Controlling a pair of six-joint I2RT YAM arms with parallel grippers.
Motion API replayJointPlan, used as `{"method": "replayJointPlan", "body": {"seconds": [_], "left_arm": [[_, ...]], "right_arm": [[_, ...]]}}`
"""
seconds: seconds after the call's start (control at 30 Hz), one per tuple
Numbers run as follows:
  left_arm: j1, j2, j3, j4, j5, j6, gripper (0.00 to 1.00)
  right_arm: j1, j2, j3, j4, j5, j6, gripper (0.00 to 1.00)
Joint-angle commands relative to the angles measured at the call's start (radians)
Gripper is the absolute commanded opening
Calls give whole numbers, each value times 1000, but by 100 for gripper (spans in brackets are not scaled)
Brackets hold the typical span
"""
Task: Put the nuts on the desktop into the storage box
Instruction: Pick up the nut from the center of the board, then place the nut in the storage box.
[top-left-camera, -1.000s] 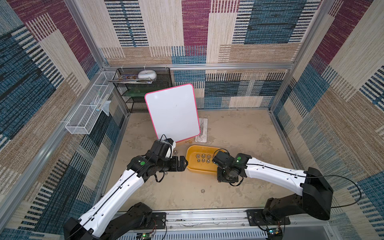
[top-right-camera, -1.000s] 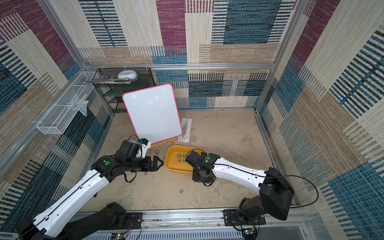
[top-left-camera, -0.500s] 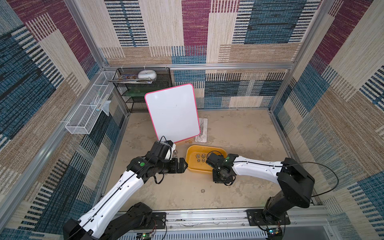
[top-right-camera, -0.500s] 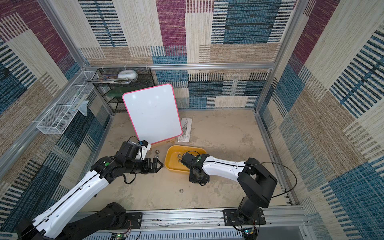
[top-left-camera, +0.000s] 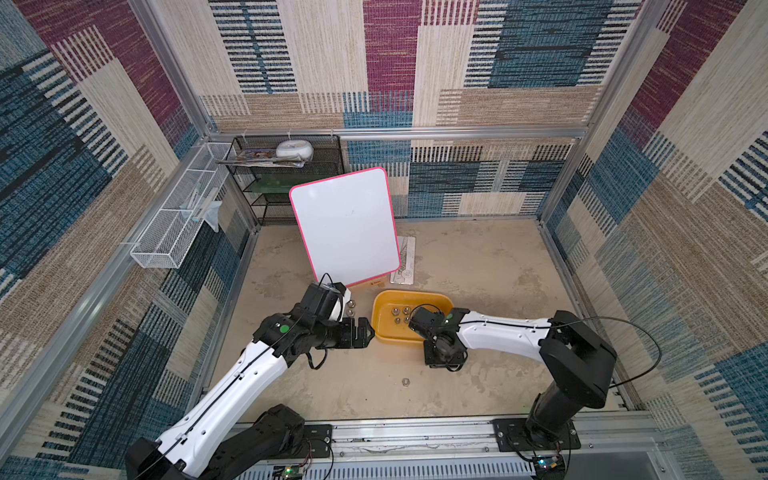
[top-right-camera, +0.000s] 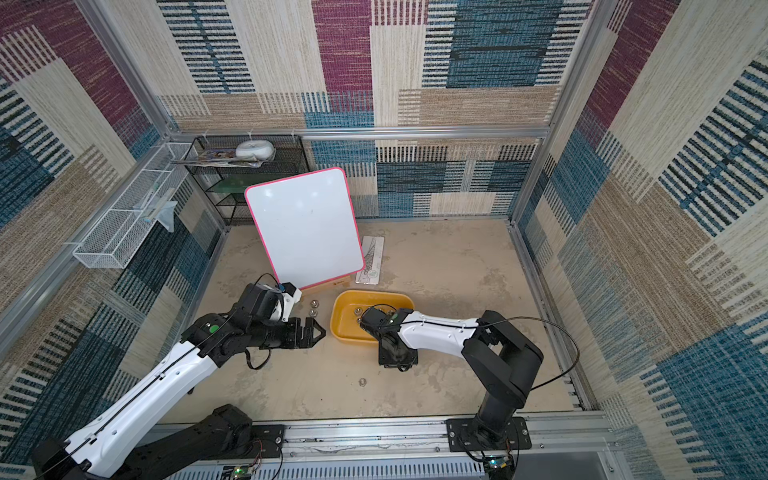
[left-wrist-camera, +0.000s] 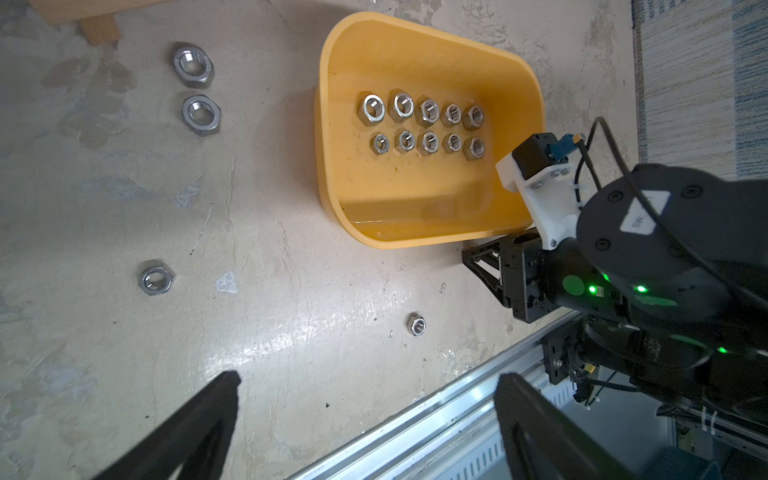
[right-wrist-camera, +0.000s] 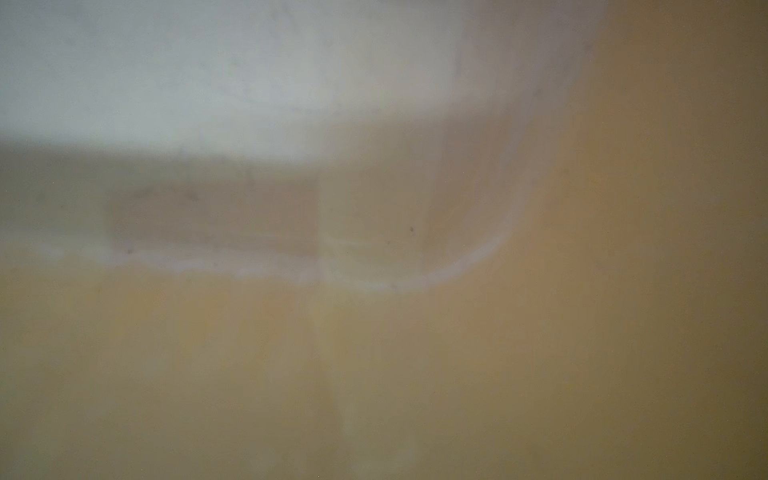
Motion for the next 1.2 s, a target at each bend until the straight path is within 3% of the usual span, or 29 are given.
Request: {"method": "replayJointPlan", "body": {"seconds": [0.0, 0.23, 0.53, 0.8, 1.17], "left_arm": [[-1, -5, 2, -1, -13, -1, 100], [0, -18, -1, -2, -16, -7, 100], [-1, -27, 0, -2, -22, -9, 100], [0, -31, 4, 0, -43, -8, 100], [3, -72, 14, -61, -189, -34, 100]], "right_arm": [[-2, 8, 0, 2, 24, -9, 31], [-2, -4, 1, -2, 25, -8, 23], [10, -62, 65, -79, 43, 2, 23], [33, -93, 220, -199, 76, 7, 24], [7, 170, 587, -216, 83, -157, 25]]}}
